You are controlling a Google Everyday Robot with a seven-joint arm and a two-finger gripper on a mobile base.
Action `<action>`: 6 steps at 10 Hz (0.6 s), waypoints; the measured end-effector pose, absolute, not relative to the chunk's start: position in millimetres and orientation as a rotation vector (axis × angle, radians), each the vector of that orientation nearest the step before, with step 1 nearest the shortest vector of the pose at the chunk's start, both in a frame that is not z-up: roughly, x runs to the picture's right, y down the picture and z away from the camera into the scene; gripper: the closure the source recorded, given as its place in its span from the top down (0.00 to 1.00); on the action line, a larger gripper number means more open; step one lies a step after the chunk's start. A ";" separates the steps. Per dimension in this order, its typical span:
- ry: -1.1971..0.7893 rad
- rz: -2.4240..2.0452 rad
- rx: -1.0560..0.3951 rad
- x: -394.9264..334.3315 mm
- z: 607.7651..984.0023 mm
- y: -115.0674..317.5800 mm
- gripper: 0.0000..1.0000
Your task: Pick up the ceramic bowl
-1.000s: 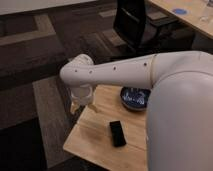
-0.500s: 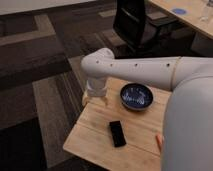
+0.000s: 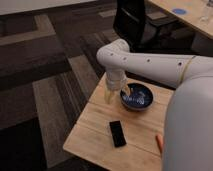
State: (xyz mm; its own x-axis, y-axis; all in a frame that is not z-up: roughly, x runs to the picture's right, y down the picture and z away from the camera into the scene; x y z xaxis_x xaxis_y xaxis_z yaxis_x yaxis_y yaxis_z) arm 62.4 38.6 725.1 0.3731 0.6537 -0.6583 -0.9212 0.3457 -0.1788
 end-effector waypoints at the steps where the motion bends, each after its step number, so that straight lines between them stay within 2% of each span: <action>1: 0.530 1.087 -0.588 62.8 725.0 38.6 0.65; 3: 0.535 1.094 -0.595 63.9 728.3 39.9 0.65; 4: 0.523 1.135 -0.603 74.1 750.5 37.9 0.65; 6: 0.466 1.163 -0.606 71.0 771.5 30.7 0.65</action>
State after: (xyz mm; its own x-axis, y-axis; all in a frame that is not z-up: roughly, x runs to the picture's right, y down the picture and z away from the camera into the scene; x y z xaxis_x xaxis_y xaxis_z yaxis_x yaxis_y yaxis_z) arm 71.0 30.7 771.5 0.3341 0.7025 -0.6284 -0.9421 0.2704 -0.1985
